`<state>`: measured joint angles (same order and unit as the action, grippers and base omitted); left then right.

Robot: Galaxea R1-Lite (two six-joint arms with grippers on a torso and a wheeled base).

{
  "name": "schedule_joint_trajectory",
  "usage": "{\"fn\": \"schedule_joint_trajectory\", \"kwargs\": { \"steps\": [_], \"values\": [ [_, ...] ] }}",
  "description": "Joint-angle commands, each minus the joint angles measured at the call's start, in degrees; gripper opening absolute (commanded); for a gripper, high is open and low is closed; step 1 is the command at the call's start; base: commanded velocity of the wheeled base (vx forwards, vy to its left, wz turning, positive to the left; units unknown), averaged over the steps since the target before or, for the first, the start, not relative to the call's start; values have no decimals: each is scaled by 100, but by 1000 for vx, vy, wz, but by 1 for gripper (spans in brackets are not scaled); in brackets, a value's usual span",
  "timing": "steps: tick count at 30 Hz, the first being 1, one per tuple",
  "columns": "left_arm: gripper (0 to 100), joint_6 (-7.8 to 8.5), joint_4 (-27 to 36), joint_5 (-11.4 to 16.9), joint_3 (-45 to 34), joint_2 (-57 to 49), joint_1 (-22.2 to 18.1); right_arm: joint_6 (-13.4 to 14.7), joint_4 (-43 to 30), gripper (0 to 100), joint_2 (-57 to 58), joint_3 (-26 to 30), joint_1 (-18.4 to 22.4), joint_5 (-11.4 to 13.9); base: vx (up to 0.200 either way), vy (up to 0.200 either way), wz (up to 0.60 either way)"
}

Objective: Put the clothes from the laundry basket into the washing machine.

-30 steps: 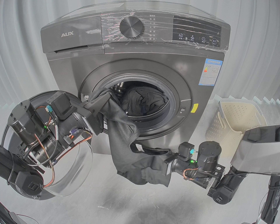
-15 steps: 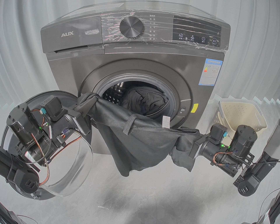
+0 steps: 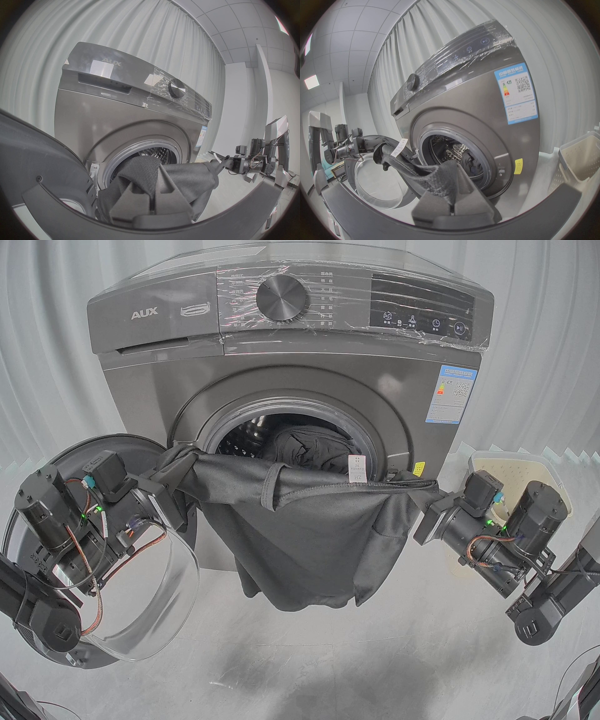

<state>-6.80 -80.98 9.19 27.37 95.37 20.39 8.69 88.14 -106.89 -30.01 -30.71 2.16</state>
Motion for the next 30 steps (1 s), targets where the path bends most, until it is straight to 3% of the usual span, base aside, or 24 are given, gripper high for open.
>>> {"fn": "schedule_joint_trajectory", "kwargs": {
  "steps": [1,8,30],
  "values": [
    [0,3,3,4,-12,43,-44,1,2,0,159,-84,39,-31,0,0,0],
    [0,3,-120,-5,-82,79,-71,-8,2,0,318,-198,258,-31,0,0,0],
    [0,39,-199,74,-118,114,-220,-8,2,0,441,-251,241,-49,0,0,0]
  ]
}}
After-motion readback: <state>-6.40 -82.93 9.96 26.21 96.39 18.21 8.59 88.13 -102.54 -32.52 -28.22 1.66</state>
